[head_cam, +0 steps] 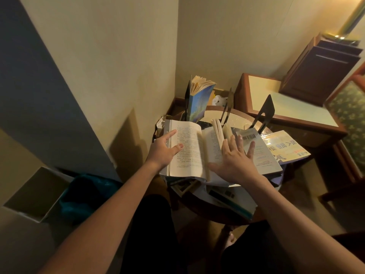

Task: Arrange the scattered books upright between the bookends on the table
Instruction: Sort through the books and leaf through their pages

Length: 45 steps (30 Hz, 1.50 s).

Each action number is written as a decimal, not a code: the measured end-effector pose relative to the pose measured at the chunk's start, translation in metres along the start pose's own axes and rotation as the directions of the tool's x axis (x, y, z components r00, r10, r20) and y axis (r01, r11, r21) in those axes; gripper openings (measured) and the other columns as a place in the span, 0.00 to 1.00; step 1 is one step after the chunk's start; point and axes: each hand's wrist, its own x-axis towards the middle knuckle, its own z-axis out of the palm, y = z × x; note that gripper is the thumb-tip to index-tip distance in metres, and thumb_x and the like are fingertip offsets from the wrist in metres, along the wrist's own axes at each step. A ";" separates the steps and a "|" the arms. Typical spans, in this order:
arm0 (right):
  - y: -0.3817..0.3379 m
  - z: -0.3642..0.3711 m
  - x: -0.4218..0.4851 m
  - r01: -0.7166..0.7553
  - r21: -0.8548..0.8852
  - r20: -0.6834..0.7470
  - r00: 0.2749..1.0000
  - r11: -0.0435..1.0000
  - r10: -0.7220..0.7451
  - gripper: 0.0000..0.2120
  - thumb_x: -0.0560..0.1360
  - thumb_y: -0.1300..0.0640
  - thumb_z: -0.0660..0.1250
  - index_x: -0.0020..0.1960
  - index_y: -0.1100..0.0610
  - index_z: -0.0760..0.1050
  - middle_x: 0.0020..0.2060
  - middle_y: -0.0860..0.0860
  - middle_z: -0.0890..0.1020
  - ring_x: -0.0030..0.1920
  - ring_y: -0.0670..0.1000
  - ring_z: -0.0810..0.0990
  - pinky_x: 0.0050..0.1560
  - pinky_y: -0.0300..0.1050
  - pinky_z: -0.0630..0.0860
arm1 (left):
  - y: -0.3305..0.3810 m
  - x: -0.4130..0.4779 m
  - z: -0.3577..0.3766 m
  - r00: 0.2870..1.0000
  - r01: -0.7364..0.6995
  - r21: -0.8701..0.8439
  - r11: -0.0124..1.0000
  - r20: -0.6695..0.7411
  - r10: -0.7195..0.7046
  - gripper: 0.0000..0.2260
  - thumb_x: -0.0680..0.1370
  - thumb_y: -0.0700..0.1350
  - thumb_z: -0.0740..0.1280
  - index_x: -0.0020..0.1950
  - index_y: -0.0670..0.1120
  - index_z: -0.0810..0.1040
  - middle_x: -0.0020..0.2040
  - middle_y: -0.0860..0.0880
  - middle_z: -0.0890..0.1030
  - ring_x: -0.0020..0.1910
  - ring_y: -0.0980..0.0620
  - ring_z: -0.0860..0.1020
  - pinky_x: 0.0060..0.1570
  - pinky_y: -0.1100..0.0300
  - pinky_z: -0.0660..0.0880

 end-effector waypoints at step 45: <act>0.053 0.008 -0.020 0.091 0.293 0.080 0.990 0.952 -0.119 0.73 0.55 0.19 0.70 0.80 0.50 0.30 0.80 0.50 0.36 0.77 0.54 0.29 0.75 0.67 0.31 | -0.021 0.008 0.001 0.999 0.035 0.045 0.998 0.000 -0.036 0.27 0.77 0.48 0.74 0.75 0.55 0.71 0.72 0.48 0.72 0.69 0.46 0.73 0.62 0.42 0.78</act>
